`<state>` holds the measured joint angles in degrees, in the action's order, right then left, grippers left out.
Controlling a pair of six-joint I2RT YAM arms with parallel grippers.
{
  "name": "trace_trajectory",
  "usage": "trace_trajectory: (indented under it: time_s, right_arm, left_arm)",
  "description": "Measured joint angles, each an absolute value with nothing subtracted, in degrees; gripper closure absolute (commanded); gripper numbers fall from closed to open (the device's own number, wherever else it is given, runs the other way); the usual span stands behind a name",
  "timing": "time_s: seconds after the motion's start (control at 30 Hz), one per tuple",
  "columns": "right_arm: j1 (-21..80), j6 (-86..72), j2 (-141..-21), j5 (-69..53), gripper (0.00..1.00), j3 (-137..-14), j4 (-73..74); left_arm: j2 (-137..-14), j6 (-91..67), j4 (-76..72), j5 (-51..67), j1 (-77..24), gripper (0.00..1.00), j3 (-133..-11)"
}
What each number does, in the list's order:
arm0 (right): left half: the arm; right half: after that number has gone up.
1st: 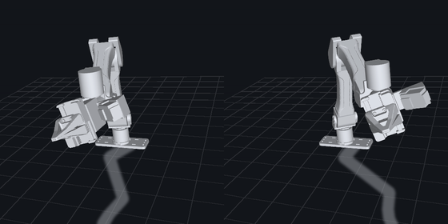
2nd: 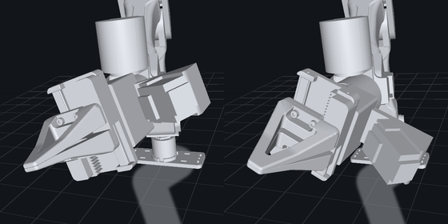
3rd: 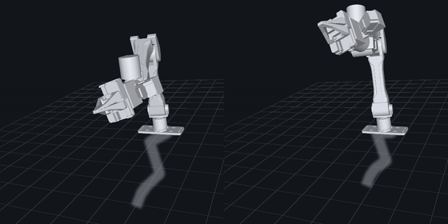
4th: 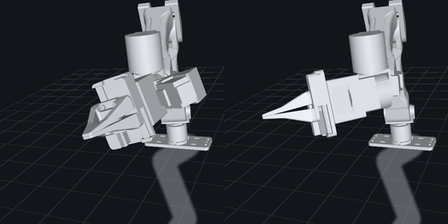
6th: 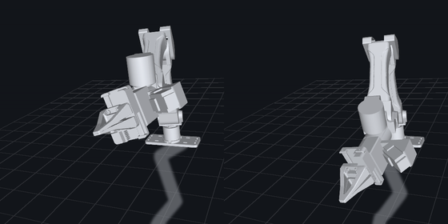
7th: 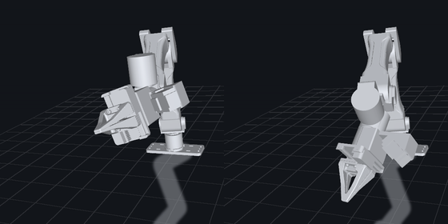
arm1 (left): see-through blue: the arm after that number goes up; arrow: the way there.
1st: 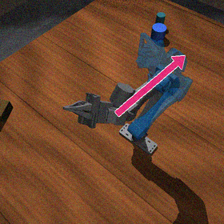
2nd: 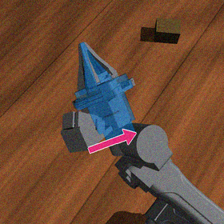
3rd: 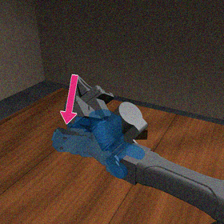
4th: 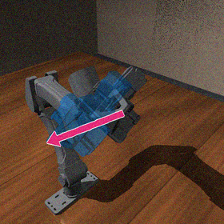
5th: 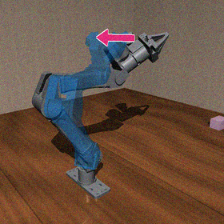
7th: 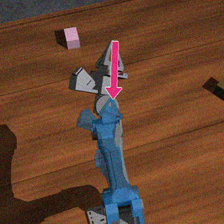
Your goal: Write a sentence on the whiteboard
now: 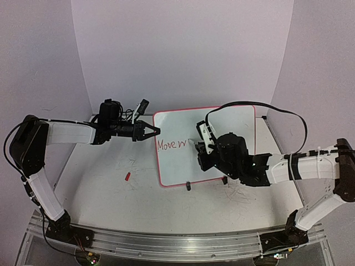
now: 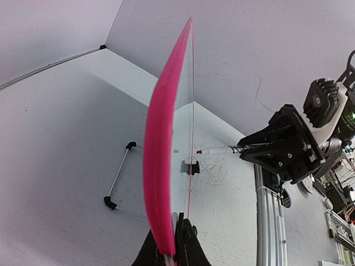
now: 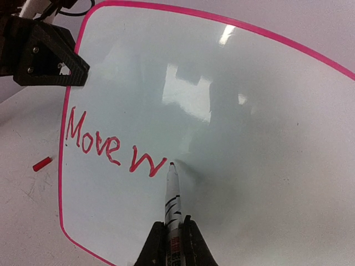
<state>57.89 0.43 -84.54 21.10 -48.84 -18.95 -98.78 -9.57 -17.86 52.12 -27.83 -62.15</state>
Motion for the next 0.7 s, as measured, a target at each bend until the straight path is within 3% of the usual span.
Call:
trace_trajectory:
  time_s: [0.7]
  right_arm:
    - [57.5,1.3,-86.2,19.9,1.0,-49.2,-20.4]
  left_arm:
    - [-98.6,-9.1,-17.6,52.3,-27.8,1.0,-62.2]
